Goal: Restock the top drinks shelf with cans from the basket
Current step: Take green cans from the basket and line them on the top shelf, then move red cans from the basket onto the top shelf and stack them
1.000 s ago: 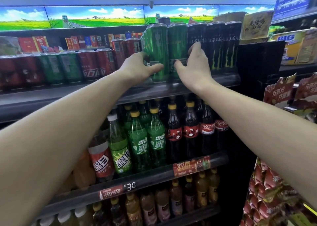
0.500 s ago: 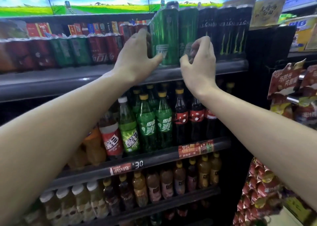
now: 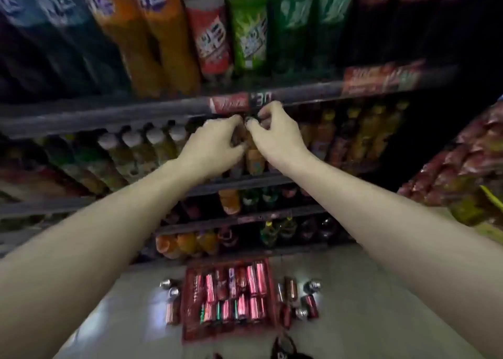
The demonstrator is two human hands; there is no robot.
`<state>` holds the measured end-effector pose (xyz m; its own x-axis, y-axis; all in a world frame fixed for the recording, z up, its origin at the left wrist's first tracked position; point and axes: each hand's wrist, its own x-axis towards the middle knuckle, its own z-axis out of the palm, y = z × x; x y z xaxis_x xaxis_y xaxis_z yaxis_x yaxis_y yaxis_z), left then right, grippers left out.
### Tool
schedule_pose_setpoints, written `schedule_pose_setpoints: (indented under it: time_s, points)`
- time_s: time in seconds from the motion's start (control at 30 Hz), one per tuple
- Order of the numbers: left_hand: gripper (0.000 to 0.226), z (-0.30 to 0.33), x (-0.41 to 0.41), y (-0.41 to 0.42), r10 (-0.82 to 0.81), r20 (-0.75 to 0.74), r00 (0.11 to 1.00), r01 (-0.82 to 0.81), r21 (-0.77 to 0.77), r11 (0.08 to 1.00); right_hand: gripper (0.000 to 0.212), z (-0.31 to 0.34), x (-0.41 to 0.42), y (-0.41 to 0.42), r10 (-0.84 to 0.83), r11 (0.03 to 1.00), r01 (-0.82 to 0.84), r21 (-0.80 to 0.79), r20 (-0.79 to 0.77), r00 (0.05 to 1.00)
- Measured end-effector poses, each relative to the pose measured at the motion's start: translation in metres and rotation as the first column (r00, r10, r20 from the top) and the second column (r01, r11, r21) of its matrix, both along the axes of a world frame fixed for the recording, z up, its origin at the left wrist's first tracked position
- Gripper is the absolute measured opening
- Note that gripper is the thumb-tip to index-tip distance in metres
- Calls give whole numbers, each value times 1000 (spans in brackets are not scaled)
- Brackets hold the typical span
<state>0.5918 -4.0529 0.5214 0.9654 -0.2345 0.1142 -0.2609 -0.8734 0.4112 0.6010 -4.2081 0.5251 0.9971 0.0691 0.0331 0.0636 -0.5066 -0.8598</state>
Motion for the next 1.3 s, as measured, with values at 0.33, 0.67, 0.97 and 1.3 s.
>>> schedule_pose_setpoints:
  time_s: [0.33, 0.67, 0.97, 1.3]
  points:
    - [31, -298, -57, 64, 208, -621, 756, -247, 24, 969, 31, -324, -55, 40, -100, 990, 37, -133, -503, 858]
    - [77, -639, -115, 111, 262, -842, 472, -450, 26, 893, 61, -658, -110, 55, -163, 970, -29, -242, -733, 661]
    - [113, -856, -121, 136, 466, -804, 368, -637, 147, 757, 50, -844, -106, 105, 19, 995, -87, -57, -727, 686]
    - [113, -907, -129, 205, 519, -808, 277, -819, 83, 567, 46, -897, -102, 135, 17, 999, -38, -11, -754, 656]
